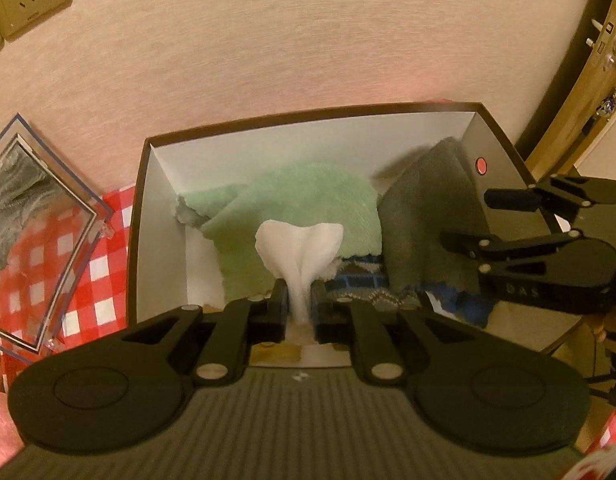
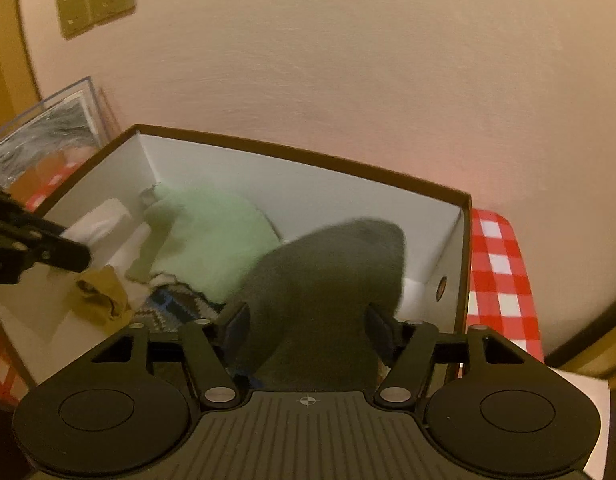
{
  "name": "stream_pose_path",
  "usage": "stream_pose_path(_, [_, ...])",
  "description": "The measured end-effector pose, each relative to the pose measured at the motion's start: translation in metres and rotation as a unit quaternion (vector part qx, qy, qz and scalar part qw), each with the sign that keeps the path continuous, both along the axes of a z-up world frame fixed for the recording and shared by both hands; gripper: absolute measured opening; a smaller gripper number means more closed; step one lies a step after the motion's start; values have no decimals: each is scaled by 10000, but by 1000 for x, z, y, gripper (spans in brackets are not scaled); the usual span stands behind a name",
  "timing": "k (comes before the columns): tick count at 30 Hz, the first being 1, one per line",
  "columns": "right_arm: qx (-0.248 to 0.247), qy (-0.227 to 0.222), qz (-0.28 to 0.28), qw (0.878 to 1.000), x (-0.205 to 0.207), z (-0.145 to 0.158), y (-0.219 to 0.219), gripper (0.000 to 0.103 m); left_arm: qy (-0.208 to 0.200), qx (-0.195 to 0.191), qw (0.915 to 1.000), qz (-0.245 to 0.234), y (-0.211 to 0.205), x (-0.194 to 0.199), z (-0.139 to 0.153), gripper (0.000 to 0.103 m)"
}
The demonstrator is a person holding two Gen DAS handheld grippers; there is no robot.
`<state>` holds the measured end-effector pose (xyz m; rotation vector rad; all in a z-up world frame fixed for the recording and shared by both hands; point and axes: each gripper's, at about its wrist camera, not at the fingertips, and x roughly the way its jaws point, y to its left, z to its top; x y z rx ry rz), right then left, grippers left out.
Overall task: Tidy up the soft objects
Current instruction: 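Open the right tool over the box while the left tool releases the tissue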
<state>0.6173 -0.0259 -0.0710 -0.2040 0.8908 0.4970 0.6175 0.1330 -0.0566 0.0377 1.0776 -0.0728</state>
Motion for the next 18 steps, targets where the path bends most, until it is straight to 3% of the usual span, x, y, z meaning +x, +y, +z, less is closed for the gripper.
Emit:
stream_pose_path(4, [48,17,28,10000,-4,6,-3,66,72,13,10000,68,2,1,-3,15])
stream_pose_path(9, [110,124,6,9999,-8,10,-7,68,141,-58,9995,262,9,1,-2,38])
stream_pose_path(18, [245,262,-103,9993,-19,18,-20,70,6,-151,9991,403,13,-8,13,41])
